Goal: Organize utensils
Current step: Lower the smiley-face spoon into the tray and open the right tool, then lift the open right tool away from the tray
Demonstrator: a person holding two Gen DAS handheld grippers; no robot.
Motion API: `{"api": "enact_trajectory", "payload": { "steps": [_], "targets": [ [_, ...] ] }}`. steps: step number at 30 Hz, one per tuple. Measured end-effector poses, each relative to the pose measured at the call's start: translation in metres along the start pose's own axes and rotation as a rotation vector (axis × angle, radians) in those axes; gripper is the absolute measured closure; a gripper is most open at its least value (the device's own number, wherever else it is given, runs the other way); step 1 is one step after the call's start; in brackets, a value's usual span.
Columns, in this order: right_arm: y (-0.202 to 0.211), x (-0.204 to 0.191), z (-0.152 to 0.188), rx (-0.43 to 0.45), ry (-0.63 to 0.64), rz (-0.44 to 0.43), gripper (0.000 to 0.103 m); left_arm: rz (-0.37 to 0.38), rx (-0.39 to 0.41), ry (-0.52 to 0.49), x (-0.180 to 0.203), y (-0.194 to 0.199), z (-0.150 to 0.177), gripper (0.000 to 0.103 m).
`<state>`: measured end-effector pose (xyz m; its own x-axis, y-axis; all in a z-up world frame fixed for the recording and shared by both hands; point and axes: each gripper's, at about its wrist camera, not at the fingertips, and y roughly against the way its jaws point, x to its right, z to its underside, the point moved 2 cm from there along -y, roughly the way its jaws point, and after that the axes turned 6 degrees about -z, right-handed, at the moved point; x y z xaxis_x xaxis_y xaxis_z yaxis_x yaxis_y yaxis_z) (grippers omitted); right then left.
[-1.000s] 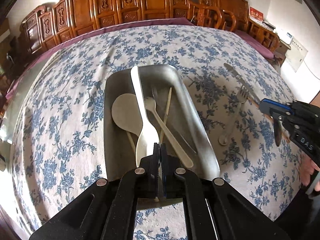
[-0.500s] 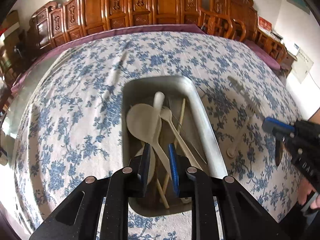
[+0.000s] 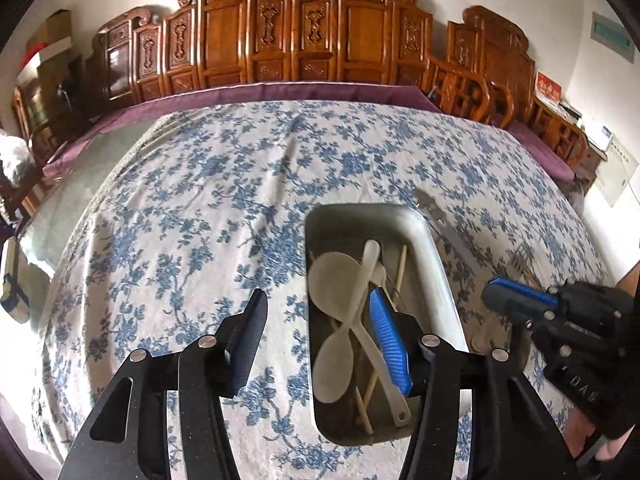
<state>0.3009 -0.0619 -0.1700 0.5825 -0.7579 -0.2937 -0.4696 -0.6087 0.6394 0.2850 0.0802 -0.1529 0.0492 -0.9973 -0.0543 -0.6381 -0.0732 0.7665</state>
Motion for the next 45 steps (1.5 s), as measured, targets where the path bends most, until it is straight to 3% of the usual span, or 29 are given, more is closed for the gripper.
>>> {"api": "enact_trajectory", "payload": {
  "steps": [3,5,11,26,32,39,45],
  "targets": [
    [-0.010,-0.005,-0.002,-0.003,-0.009,-0.014,0.096,-0.011,0.002,0.020,-0.008,0.000,-0.002,0.050],
    [-0.016,-0.008,-0.005,-0.004,-0.019,-0.023,0.096,-0.021,0.012,0.036,-0.014,0.001,-0.004,0.032],
    [-0.035,-0.013,-0.007,-0.010,-0.044,-0.030,0.096,-0.061,0.036,0.062,-0.026,0.003,-0.007,0.021],
    [-0.061,-0.014,0.010,-0.052,-0.072,-0.052,0.092,-0.098,0.060,0.111,-0.039,0.009,-0.009,0.016],
    [-0.036,-0.013,0.008,0.001,-0.005,-0.002,0.092,-0.082,0.061,0.104,-0.032,0.010,-0.010,0.016],
    [0.024,0.018,0.007,0.058,0.055,0.100,0.092,-0.026,0.071,0.076,-0.005,0.013,-0.015,0.016],
    [0.073,0.060,0.016,0.086,0.041,0.201,0.079,0.004,0.069,0.023,0.028,0.011,-0.016,0.016]
  ]
}}
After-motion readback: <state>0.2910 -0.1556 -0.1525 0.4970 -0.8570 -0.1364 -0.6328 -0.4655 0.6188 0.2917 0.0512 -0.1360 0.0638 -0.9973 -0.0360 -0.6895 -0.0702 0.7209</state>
